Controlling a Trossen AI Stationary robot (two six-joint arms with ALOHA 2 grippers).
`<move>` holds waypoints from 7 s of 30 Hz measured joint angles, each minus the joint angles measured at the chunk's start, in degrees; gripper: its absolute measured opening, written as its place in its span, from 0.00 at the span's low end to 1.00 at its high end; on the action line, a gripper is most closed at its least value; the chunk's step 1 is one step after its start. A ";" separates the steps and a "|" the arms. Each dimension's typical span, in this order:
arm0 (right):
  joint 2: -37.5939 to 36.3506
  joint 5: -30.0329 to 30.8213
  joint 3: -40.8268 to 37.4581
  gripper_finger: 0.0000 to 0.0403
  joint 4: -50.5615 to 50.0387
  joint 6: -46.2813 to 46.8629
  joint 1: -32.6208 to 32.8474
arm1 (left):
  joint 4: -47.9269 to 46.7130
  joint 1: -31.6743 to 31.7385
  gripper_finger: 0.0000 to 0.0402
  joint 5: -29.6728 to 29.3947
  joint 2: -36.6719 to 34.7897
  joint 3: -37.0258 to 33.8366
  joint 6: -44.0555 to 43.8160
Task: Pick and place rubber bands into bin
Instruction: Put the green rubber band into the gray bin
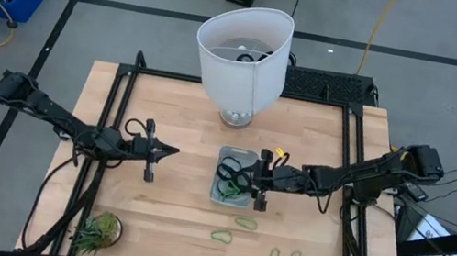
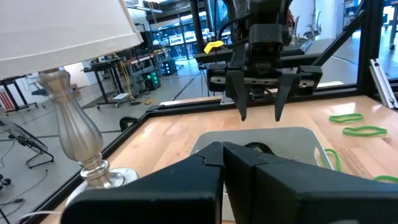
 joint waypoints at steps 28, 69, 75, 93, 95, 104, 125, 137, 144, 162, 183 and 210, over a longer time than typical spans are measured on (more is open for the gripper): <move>-21.01 -7.64 -12.32 0.00 0.67 -0.33 1.08 | -0.18 0.01 0.01 -0.02 -0.01 0.00 0.20; -39.02 13.52 -22.28 0.00 -5.43 -6.72 19.26 | -12.25 -2.61 0.01 6.75 2.17 5.33 -6.11; -45.59 5.69 -25.30 0.00 -5.42 -8.48 13.65 | -23.93 -6.77 0.01 6.49 11.51 16.91 -10.36; -54.32 2.69 -30.16 0.00 -5.45 -8.07 8.72 | -25.92 -14.62 0.14 5.91 50.84 50.52 -12.71; -54.39 2.69 -30.16 0.00 -5.29 -7.53 8.73 | -26.56 -15.24 0.19 7.55 54.26 54.02 -12.44; -54.39 2.67 -30.16 0.00 -2.68 -7.07 8.74 | -36.31 -16.55 0.40 7.86 64.90 63.25 -14.93; -54.32 2.75 -30.16 0.00 -2.75 -6.58 8.74 | -43.41 -13.54 0.35 11.58 70.44 63.28 -17.69; -54.32 2.80 -30.16 0.00 -2.85 -6.01 8.74 | -43.61 -14.19 0.01 11.96 69.49 63.11 -11.68; -54.24 2.80 -30.16 0.00 -3.17 -5.73 8.74 | -46.42 -15.38 0.01 1.31 58.57 62.87 -4.51; -54.08 2.80 -30.16 0.00 -2.82 -5.70 8.76 | -6.39 -10.71 0.00 -2.45 17.49 15.81 -1.95; -52.58 2.84 -30.16 0.00 -0.63 -6.80 8.76 | -21.38 8.70 0.00 18.49 34.64 36.29 -9.25; -51.06 2.84 -30.18 0.00 -0.35 -7.31 8.75 | -28.31 11.02 0.29 25.88 50.82 47.95 -10.22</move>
